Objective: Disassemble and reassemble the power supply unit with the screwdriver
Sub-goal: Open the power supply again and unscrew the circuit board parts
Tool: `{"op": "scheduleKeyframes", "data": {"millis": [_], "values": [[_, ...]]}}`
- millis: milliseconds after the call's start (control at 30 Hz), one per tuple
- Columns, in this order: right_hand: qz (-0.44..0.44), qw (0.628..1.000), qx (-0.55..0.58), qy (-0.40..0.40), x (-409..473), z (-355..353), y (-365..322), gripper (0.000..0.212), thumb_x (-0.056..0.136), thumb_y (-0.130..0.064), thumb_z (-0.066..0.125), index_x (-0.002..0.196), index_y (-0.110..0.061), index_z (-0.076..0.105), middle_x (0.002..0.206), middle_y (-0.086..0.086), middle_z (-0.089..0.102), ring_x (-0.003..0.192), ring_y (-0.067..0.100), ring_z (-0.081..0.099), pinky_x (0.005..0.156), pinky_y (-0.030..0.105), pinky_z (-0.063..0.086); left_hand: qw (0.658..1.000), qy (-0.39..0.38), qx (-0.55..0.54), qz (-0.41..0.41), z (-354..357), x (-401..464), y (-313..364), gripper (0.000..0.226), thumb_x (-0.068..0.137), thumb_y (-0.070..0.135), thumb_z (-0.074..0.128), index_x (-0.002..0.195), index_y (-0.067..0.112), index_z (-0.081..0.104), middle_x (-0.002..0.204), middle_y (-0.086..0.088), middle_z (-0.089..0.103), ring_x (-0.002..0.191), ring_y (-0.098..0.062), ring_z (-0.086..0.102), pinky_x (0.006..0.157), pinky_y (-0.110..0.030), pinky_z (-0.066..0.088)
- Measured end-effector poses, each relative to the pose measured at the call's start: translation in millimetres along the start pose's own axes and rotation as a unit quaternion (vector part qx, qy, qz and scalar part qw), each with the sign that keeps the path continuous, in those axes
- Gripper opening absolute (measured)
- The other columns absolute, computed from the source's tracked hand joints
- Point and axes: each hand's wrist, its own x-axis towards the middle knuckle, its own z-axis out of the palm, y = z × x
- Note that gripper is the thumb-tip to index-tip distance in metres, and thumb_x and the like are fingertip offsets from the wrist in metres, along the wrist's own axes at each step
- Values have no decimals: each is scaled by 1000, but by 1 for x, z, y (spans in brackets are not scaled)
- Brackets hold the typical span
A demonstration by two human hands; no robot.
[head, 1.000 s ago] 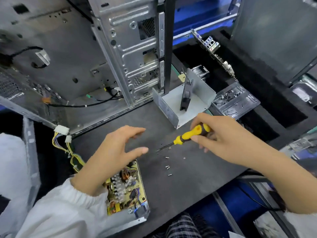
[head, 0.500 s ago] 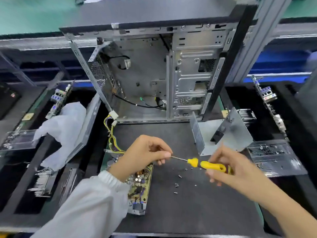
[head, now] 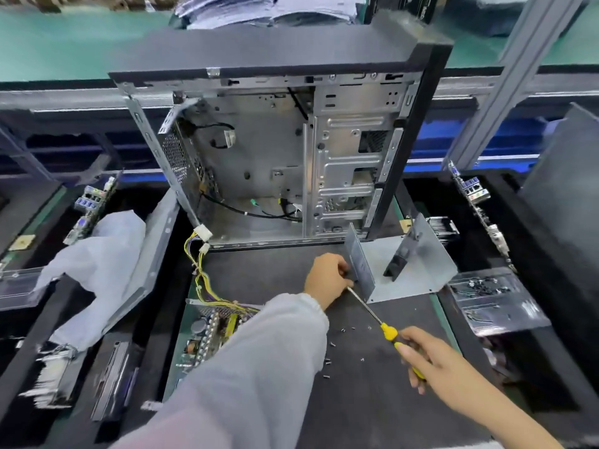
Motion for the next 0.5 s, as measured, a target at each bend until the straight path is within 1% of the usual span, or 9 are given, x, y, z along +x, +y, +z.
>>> {"op": "scheduleKeyframes", "data": {"millis": [33,100,133,200,333,400,433,467,500], "values": [[4,1000,-2,2,1,7,-4,12,98,-15,47,95,-23,56,75,2,56,55,14,56,55,28,50,1000,12,-1,2,-2,0,-7,21,77,10,79,97,12,72,97,-5,69,94,-23,66,84,-35,53],[11,1000,-9,5,2,20,-13,12,97,-14,47,95,-22,56,73,1,55,54,13,56,54,29,50,999,33,10,7,-7,-2,-21,13,77,16,78,85,21,70,86,6,64,90,-19,65,76,-30,51],[11,1000,-9,8,2,26,-17,12,97,-14,47,95,-22,56,73,1,55,54,12,55,53,28,50,999,40,16,9,-12,-3,-27,13,77,17,78,80,23,68,81,9,62,88,-18,65,74,-29,50],[16,1000,-4,13,3,37,-25,12,97,-13,48,95,-21,57,73,1,54,53,10,54,52,27,50,998,42,34,10,-23,-3,-39,12,77,16,77,78,22,68,78,9,62,86,-19,65,72,-29,50],[3,1000,-5,-5,9,56,-47,13,97,-16,48,93,-24,57,70,2,55,54,10,54,53,26,50,994,41,100,31,-50,-8,-59,8,84,14,71,79,20,69,95,2,67,92,-23,63,72,-30,48],[-14,1000,-9,-18,17,66,-61,13,98,-18,47,92,-25,56,71,5,55,55,10,55,54,25,49,993,34,109,34,-66,-15,-67,7,84,12,70,80,18,70,96,0,67,93,-23,63,72,-30,46],[-22,999,-10,-25,21,71,-67,12,98,-18,47,93,-26,56,73,4,57,55,10,55,54,25,49,995,37,83,28,-76,-21,-72,6,84,9,70,81,14,71,94,-3,69,91,-23,63,74,-30,48],[-29,999,-5,-31,25,76,-74,12,98,-19,47,95,-26,55,75,2,58,55,10,54,55,24,48,999,45,20,14,-89,-28,-77,6,82,4,70,81,9,72,91,-8,71,87,-23,64,77,-32,52],[-36,999,2,-36,29,82,-82,11,98,-20,46,97,-27,55,76,0,61,55,10,54,55,24,48,995,53,-84,-11,-104,-37,-81,7,81,-2,69,79,5,71,86,-13,71,82,-24,65,79,-32,54]]}}
